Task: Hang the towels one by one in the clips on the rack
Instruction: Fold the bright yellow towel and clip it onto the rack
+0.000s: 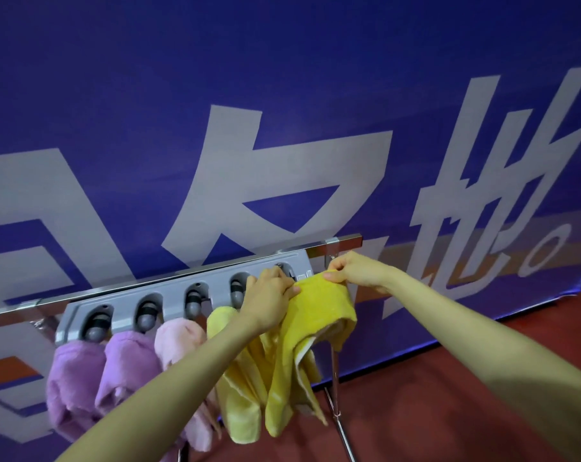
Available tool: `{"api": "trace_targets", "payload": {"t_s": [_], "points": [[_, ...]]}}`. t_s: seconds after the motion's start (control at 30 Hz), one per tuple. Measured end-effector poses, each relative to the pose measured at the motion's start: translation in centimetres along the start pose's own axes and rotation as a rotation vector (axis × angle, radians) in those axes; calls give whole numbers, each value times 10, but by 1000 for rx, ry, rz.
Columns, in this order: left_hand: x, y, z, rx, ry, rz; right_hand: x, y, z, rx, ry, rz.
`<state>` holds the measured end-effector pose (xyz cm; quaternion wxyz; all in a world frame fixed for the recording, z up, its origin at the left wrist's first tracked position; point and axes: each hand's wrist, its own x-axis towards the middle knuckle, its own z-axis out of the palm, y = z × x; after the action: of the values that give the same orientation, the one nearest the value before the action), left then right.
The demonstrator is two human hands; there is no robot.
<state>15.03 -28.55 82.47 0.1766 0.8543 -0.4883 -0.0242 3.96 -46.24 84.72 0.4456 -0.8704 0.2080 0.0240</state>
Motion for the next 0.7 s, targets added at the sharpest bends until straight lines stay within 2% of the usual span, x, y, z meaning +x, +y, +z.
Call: {"api": "trace_targets", "payload": {"t_s": [0.2,0.3,0.7], "points": [[-2,6,10,231,61,31,3,27,25,-58,213,6],[-1,5,13,233,85,13,5,34,43,-71,303,-9],[-9,4,26,235,174,-20,7,59,98,90,489,1]]}}
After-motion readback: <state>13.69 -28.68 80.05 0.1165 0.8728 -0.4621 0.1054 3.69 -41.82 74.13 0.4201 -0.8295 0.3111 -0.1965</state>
